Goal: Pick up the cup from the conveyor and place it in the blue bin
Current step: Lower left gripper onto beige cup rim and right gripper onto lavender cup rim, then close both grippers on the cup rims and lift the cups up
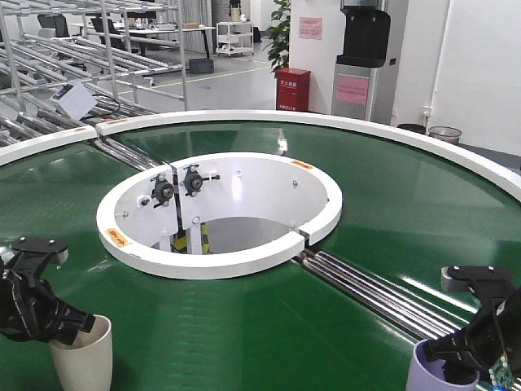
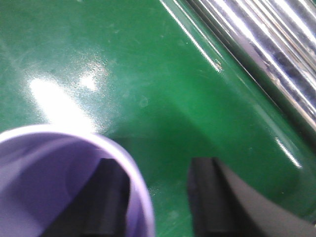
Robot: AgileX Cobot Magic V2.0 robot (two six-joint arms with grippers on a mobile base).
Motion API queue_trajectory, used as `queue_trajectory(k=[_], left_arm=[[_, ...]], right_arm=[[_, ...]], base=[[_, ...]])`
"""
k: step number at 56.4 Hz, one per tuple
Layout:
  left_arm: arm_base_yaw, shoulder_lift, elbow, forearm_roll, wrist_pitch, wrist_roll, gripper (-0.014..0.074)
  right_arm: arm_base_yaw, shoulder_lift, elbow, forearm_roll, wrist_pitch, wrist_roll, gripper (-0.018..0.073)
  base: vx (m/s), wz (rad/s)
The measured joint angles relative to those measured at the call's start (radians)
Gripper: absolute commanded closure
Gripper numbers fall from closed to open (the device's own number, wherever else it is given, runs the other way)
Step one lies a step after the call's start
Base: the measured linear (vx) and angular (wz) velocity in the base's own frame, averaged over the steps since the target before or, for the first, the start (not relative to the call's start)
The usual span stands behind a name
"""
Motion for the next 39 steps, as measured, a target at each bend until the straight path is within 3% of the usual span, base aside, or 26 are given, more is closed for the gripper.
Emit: queue_trajectory(k=[17, 39], left_arm=[[0.000, 0.000, 0.000, 0.000, -0.033, 0.000, 0.0538], [0.000, -0.065, 0.000, 0.000, -0.049, 0.000, 0.0539]], right_arm=[[0.000, 0.000, -0.003, 0.038, 0.001, -0.001, 0.0576], [0.000, -0.087, -0.004, 0.082, -0.028, -0.040, 0.0569]], base=[[0.00, 0.00], [0.00, 0.00]])
